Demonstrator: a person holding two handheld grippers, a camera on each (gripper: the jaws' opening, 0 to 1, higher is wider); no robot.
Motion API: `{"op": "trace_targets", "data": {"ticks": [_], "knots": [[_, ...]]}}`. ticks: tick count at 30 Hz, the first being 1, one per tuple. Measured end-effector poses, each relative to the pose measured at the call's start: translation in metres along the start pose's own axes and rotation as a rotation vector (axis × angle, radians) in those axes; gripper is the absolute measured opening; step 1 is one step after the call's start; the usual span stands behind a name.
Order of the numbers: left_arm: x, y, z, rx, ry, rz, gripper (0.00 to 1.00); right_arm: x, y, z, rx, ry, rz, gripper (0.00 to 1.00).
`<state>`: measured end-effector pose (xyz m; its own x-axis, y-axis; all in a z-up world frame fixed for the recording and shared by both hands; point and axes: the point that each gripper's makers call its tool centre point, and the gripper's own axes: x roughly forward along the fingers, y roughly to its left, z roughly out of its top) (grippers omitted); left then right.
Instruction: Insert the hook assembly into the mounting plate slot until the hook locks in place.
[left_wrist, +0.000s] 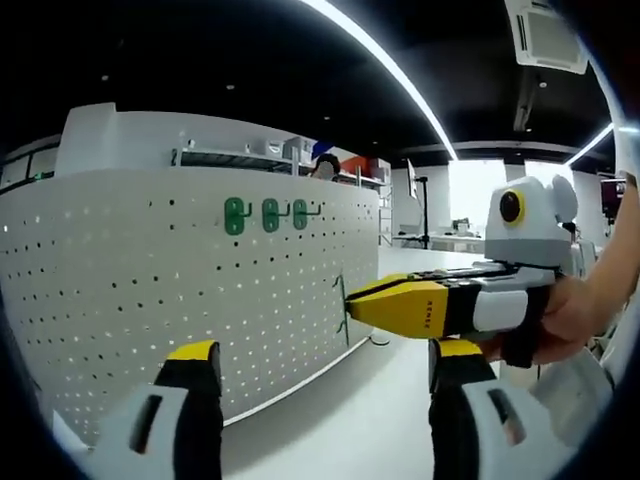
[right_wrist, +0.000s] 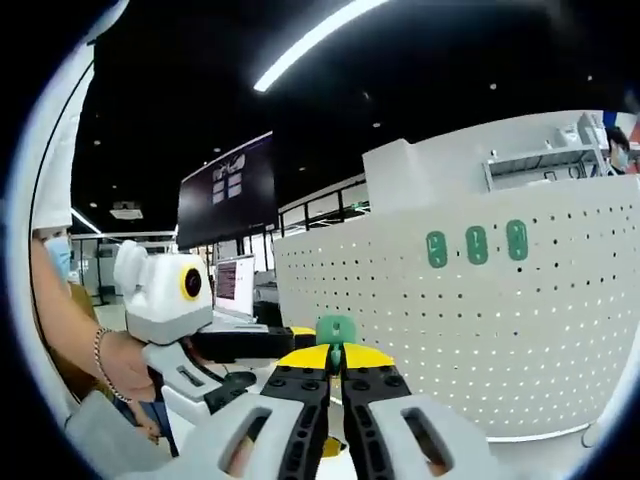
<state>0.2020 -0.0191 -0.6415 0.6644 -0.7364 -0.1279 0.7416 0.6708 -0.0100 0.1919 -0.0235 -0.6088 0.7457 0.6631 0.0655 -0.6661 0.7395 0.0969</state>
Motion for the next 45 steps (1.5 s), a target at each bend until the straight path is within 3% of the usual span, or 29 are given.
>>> {"op": "trace_targets", "data": {"ticks": [6, 21, 45], "knots": [[-0.001, 0.0, 0.0, 0.008, 0.003, 0.005, 0.86, 0.0, -0.005, 0.005, 0.006, -0.008, -0.017, 0.0], [-0.007, 0.005, -0.004, -0.033, 0.001, 0.015, 0.84, 0.002, -0.042, 0.018, 0.007, -0.016, -0.09, 0.0], [-0.019, 0.015, -0.005, -0.026, 0.005, 0.046, 0.84, 0.004, -0.123, 0.057, -0.066, -0.038, -0.265, 0.01]]}}
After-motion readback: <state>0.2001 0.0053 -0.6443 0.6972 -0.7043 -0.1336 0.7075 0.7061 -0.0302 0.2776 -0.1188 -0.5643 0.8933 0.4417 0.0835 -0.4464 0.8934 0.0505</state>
